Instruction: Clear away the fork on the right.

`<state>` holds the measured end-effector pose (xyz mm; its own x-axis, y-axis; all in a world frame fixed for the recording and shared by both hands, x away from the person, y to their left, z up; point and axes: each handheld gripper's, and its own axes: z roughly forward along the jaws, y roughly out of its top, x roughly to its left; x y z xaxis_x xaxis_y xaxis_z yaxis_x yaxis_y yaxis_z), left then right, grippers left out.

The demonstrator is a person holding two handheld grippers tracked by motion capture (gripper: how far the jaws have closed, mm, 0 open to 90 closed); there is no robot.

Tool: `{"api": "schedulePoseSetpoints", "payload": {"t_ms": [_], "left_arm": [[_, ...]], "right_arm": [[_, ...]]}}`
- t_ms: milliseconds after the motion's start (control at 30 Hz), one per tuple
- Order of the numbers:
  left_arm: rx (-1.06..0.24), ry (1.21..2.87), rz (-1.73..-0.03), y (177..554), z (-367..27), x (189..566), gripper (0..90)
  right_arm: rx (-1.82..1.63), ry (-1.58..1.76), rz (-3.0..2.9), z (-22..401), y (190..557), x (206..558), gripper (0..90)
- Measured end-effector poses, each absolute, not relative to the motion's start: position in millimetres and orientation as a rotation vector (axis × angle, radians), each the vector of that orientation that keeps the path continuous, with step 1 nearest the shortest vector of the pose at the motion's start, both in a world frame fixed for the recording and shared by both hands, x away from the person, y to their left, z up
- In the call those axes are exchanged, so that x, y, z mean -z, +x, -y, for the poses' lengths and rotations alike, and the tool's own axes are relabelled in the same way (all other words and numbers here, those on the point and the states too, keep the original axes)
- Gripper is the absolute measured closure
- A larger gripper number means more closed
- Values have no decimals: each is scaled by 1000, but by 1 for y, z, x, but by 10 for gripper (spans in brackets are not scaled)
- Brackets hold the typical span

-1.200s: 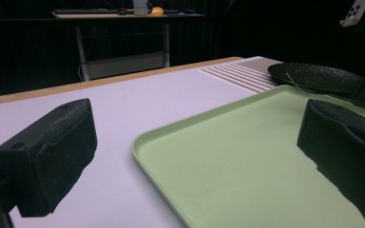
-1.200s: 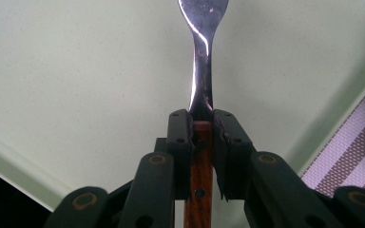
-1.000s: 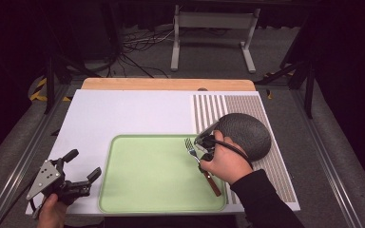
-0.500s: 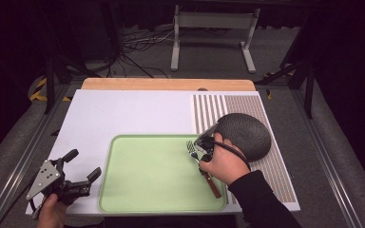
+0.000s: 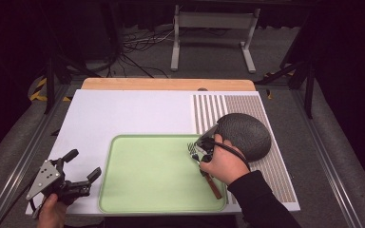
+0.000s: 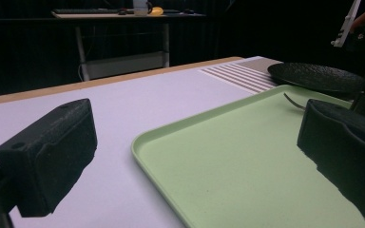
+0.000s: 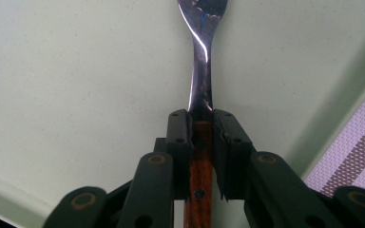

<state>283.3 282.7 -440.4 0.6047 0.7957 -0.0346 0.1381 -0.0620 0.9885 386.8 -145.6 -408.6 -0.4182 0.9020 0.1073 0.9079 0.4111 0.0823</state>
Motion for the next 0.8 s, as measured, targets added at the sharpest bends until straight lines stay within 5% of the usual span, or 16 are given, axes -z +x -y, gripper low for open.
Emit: {"api": "schedulePoseSetpoints", "payload": {"t_ms": [467, 700, 800], "left_arm": [[-649, 1566, -806, 283, -283, 440, 1], [-649, 1566, -806, 283, -283, 440, 1], [-649, 1566, -806, 283, -283, 440, 1]], "right_arm": [[189, -1670, 2585, 146, 387, 410, 767], [278, -1648, 2589, 150, 386, 405, 664], [365, -1597, 2640, 153, 386, 402, 550]]}}
